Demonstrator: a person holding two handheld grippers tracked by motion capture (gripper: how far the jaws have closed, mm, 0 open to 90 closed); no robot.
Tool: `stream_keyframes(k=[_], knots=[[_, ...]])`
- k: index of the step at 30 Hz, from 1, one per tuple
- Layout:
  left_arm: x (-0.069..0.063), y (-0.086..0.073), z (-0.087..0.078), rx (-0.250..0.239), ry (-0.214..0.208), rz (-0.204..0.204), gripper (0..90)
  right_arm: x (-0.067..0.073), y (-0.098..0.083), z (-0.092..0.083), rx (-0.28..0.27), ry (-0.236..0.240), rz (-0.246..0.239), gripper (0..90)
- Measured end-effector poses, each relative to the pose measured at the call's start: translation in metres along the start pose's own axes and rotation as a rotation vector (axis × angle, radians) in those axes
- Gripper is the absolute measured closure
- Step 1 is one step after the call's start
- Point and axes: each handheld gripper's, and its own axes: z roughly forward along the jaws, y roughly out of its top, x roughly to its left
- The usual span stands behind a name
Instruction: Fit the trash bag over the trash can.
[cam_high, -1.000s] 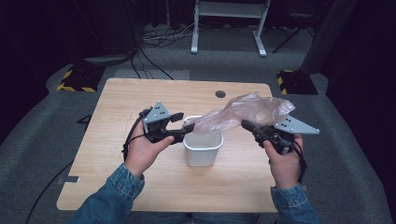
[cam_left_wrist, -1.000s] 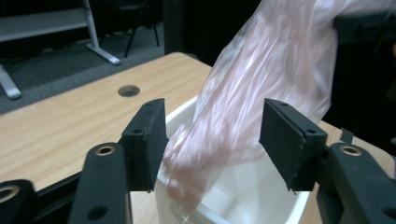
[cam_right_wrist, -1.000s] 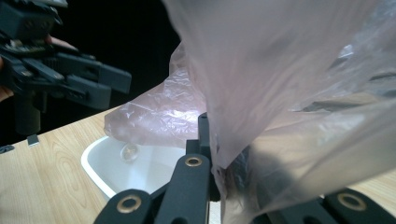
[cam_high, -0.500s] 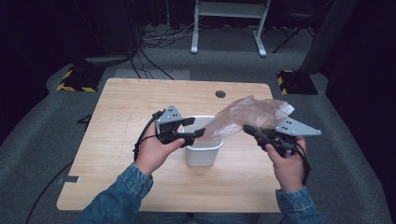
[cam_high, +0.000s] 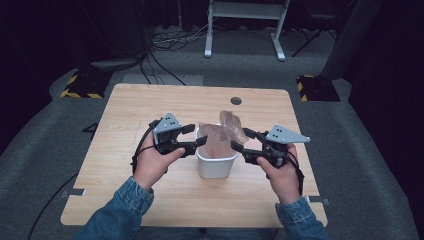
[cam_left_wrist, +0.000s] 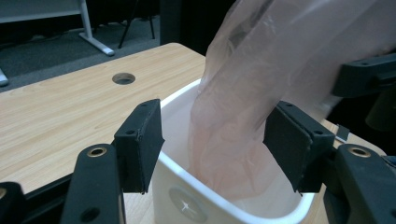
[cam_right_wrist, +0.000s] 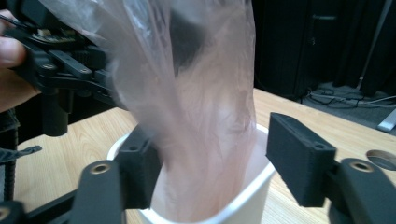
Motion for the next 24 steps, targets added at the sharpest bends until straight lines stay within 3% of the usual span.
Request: stream_keyframes(k=[8, 10, 14, 16, 24], knots=[[-0.010, 0.008, 0.014, -0.011, -0.035, 0.041, 40.3, -0.005, -0.005, -0.030, -0.035, -0.024, 0.007, 33.3], [-0.012, 0.009, 0.016, -0.020, -0.049, 0.055, 48.5, -0.006, -0.005, -0.033, -0.033, -0.024, 0.012, 32.9], [-0.013, 0.011, 0.015, -0.016, -0.071, 0.086, 80.4, -0.005, -0.004, -0.032, -0.027, -0.016, 0.009, 32.6], [-0.011, 0.011, 0.008, -0.015, -0.060, 0.094, 86.2, -0.005, -0.002, -0.032, -0.029, -0.012, 0.009, 31.6], [0.008, 0.003, -0.018, -0.032, -0.003, 0.049, 87.9, -0.007, 0.004, -0.037, -0.007, -0.041, -0.005, 31.6]])
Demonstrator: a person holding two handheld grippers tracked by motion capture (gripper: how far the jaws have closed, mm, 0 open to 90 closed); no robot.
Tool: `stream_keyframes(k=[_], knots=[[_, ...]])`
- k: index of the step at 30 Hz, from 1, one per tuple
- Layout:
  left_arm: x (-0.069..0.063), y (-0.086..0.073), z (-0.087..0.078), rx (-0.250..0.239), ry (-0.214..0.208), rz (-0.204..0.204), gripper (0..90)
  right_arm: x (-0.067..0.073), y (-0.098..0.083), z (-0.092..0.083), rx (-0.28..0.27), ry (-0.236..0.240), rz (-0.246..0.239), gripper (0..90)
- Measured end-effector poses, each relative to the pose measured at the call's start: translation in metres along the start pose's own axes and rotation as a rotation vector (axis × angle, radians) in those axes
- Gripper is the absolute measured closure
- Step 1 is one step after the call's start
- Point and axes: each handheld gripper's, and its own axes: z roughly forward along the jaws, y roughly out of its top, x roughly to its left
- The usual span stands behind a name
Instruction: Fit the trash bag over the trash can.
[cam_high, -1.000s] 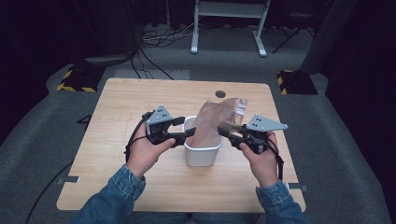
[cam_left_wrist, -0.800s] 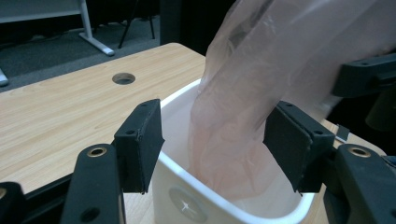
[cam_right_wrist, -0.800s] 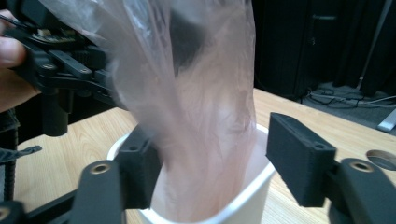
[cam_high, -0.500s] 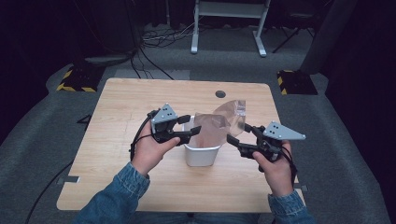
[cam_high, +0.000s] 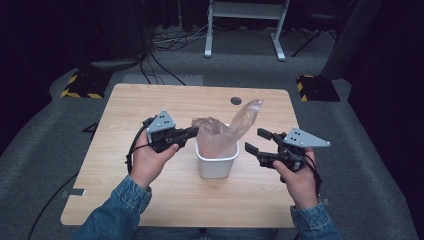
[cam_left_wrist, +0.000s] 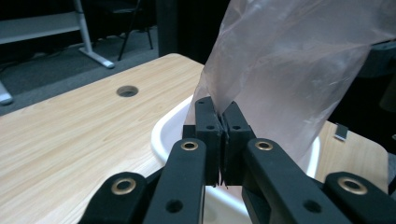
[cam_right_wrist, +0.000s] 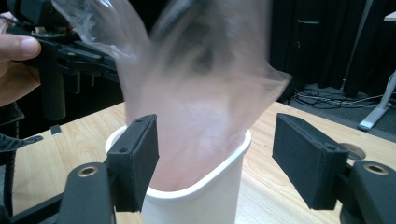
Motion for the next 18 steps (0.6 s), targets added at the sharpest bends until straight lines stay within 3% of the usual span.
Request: stream_keyframes(k=[5, 14, 16, 18], knots=[[0.008, -0.010, -0.007, -0.001, 0.024, -0.037, 86.3, -0.006, 0.004, -0.002, 0.004, -0.015, -0.001, 31.7], [0.016, -0.015, -0.013, 0.008, 0.055, -0.036, 87.6, -0.017, 0.014, 0.009, 0.035, -0.029, -0.016, 31.9], [0.015, -0.015, -0.014, -0.009, 0.059, -0.034, 81.8, -0.019, 0.020, 0.012, 0.038, -0.024, -0.021, 31.6], [0.013, -0.013, -0.015, -0.036, 0.065, -0.021, 67.0, -0.019, 0.026, 0.016, 0.044, -0.022, -0.034, 31.5]])
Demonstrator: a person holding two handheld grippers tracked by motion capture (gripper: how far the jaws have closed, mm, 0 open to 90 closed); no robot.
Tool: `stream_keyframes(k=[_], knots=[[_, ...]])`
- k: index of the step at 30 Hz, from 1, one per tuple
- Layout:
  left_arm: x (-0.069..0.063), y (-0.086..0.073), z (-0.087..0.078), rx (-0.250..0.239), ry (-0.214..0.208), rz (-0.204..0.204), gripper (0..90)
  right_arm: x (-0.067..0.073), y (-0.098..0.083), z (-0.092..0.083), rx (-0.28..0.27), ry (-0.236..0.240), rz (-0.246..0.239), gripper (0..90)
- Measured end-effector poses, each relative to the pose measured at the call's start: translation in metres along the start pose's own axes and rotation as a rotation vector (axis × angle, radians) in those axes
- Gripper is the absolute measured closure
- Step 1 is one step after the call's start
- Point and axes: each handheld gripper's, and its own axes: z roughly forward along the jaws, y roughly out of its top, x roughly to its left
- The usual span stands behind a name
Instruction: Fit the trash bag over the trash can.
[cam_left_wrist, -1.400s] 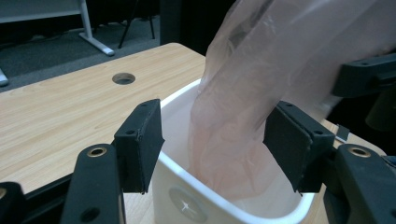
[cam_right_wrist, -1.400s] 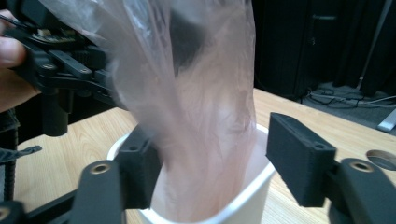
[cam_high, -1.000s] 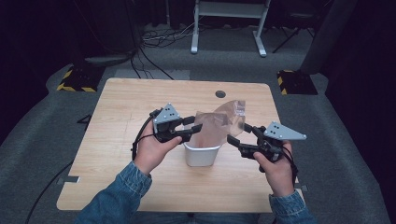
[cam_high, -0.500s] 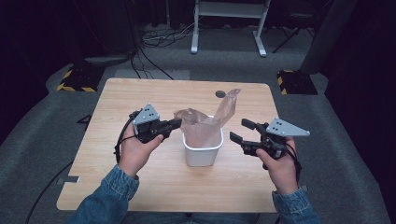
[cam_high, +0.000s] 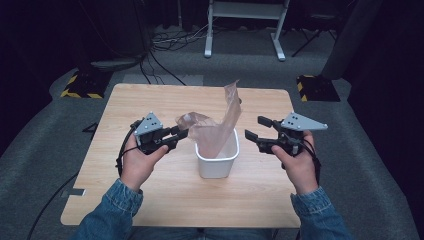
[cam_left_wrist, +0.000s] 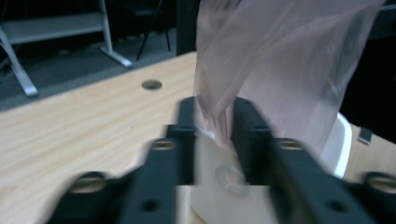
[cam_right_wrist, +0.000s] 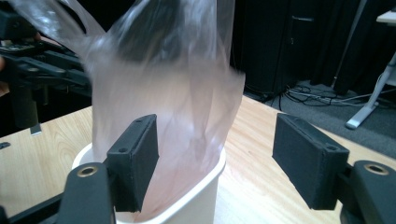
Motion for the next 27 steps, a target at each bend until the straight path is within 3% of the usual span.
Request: stream_keyframes(k=[2, 6, 11, 16, 19, 20, 21, 22, 23, 24, 25, 27], knots=[[-0.001, 0.003, -0.003, -0.020, 0.005, 0.021, 54.2, 0.001, 0.006, 0.004, 0.003, 0.005, -0.015, 31.4], [-0.008, 0.013, -0.011, -0.067, -0.003, 0.060, 38.0, 0.002, 0.018, 0.014, 0.011, 0.016, -0.028, 30.7], [-0.011, 0.027, -0.011, -0.087, 0.006, 0.081, 31.4, 0.000, 0.030, 0.020, 0.003, 0.030, -0.031, 29.5], [-0.009, 0.039, 0.003, -0.120, -0.006, 0.098, 29.8, 0.003, 0.038, 0.029, -0.002, 0.069, -0.031, 30.0], [-0.009, 0.040, 0.008, -0.106, -0.026, 0.112, 40.4, 0.005, 0.039, 0.032, 0.001, 0.083, -0.039, 33.9], [-0.009, 0.040, 0.012, -0.089, -0.042, 0.113, 47.8, 0.005, 0.038, 0.034, 0.014, 0.102, -0.042, 45.0], [-0.009, 0.039, 0.013, -0.081, -0.047, 0.115, 47.8, 0.005, 0.038, 0.034, 0.014, 0.102, -0.042, 45.0], [-0.010, 0.037, 0.016, -0.063, -0.065, 0.116, 62.9, 0.004, 0.037, 0.035, 0.032, 0.112, -0.046, 63.6], [-0.010, 0.035, 0.016, -0.051, -0.079, 0.118, 67.6, 0.004, 0.036, 0.034, 0.044, 0.124, -0.056, 69.1], [-0.010, 0.035, 0.016, -0.051, -0.079, 0.118, 74.4, 0.004, 0.036, 0.034, 0.044, 0.124, -0.056, 69.1], [-0.010, 0.033, 0.015, -0.043, -0.092, 0.107, 74.4, 0.004, 0.034, 0.033, 0.054, 0.140, -0.060, 77.1], [-0.010, 0.030, 0.013, -0.027, -0.101, 0.102, 83.1, 0.004, 0.031, 0.031, 0.076, 0.161, -0.058, 89.7]])
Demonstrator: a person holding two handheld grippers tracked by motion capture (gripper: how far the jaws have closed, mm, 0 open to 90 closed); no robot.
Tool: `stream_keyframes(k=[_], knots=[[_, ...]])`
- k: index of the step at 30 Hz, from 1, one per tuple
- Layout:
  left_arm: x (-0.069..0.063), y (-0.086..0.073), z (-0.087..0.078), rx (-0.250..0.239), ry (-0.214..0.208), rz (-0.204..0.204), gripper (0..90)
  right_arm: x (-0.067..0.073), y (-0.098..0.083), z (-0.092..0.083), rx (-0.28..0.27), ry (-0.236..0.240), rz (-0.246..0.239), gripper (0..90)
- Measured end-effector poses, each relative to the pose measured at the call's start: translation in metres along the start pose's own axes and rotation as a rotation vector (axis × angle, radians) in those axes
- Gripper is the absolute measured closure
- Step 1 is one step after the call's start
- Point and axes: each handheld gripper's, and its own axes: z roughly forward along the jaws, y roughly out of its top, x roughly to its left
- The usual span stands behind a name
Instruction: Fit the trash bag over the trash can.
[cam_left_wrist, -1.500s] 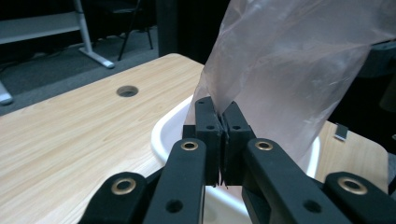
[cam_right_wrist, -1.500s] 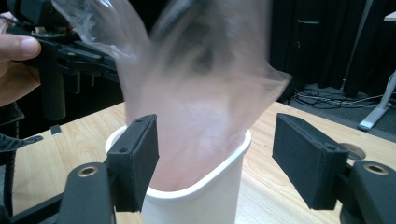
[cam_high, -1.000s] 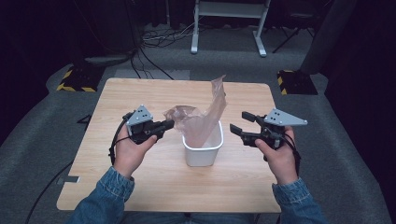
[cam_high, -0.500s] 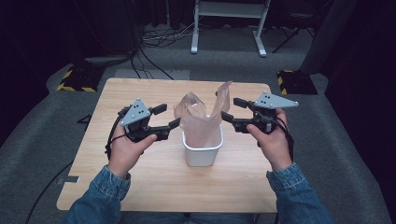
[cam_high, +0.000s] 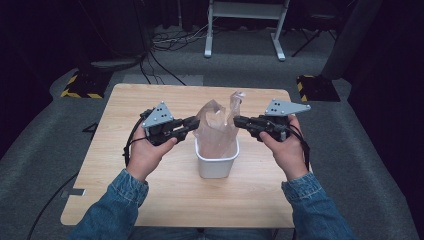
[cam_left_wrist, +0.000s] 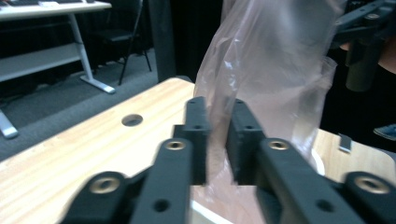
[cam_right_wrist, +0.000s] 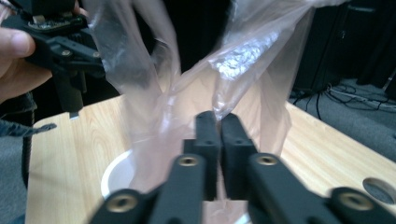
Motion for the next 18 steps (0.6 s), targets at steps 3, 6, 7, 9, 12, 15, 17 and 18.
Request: stream_keyframes(k=[3, 6, 7, 9, 12, 15, 17, 18], knots=[[0.000, -0.002, -0.006, 0.014, -0.002, -0.007, 89.3, 0.002, -0.004, -0.003, 0.002, 0.002, 0.001, 90.0], [-0.003, -0.006, -0.012, 0.023, -0.008, -0.009, 89.9, 0.007, -0.009, -0.007, 0.003, 0.005, -0.001, 90.0], [-0.004, -0.007, -0.014, 0.024, -0.014, -0.015, 89.9, 0.009, -0.011, -0.009, 0.002, 0.008, -0.004, 90.0], [-0.008, -0.011, -0.019, 0.026, -0.024, -0.018, 90.0, 0.014, -0.015, -0.012, 0.001, 0.010, -0.014, 90.0], [-0.014, -0.018, -0.024, 0.036, -0.041, -0.020, 90.0, 0.021, -0.025, -0.016, 0.003, 0.021, -0.011, 90.0], [-0.019, -0.028, -0.027, 0.058, -0.055, -0.024, 90.0, 0.026, -0.035, -0.019, 0.006, 0.038, 0.002, 90.0], [-0.021, -0.034, -0.028, 0.070, -0.064, -0.041, 90.0, 0.029, -0.043, -0.022, 0.011, 0.048, 0.011, 90.0], [-0.021, -0.038, -0.029, 0.073, -0.060, -0.045, 90.0, 0.030, -0.047, -0.022, 0.014, 0.052, 0.018, 90.0]])
